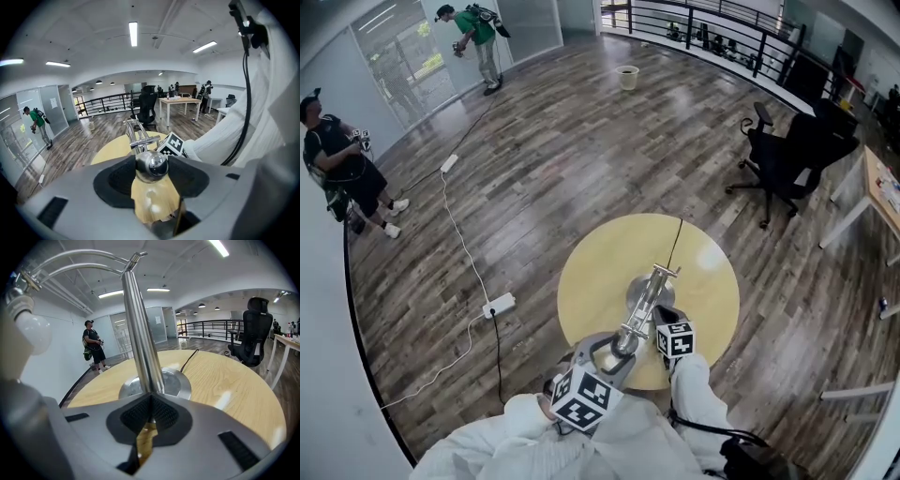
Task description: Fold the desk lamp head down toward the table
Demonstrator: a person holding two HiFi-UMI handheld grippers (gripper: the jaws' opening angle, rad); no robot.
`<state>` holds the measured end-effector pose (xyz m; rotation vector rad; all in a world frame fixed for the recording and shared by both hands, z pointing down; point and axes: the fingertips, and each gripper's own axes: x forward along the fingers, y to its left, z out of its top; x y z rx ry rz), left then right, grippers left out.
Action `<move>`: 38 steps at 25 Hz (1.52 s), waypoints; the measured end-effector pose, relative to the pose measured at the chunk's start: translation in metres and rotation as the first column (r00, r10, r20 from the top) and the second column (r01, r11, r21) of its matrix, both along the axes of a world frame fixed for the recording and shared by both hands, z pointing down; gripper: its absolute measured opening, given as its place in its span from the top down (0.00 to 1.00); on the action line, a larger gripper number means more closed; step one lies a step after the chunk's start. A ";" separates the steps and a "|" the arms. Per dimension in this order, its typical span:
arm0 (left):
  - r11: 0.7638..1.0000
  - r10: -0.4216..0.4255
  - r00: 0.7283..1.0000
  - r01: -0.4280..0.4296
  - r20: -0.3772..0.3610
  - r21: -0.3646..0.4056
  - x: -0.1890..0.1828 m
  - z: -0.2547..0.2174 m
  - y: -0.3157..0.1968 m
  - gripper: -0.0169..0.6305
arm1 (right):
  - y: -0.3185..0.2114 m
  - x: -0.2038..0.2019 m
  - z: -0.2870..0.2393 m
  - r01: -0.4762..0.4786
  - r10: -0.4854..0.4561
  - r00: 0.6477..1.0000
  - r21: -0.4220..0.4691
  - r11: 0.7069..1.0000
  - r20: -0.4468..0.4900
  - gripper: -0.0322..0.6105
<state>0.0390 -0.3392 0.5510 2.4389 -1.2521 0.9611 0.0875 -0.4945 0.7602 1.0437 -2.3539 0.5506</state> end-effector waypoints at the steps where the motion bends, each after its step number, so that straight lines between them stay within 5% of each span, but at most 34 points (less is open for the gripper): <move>1: 1.000 -0.001 1.000 0.001 -0.002 -0.002 0.000 0.005 0.000 0.64 | 0.000 0.000 0.000 -0.003 0.003 1.000 0.000 1.000 0.000 0.93; 9: 0.997 -0.045 0.998 0.043 -0.037 -0.065 -0.004 0.059 -0.013 0.64 | 0.000 -0.001 0.001 -0.007 0.007 1.000 -0.005 1.000 -0.020 0.93; 15: 0.999 -0.036 0.999 0.036 0.039 0.011 -0.002 0.110 -0.036 0.64 | 0.001 -0.004 0.002 -0.002 0.001 1.000 -0.011 1.000 -0.029 0.93; 38: 0.999 -0.037 0.999 0.035 0.034 0.040 0.003 0.136 -0.063 0.64 | -0.003 -0.003 0.002 0.014 -0.014 0.999 0.003 1.000 -0.029 0.93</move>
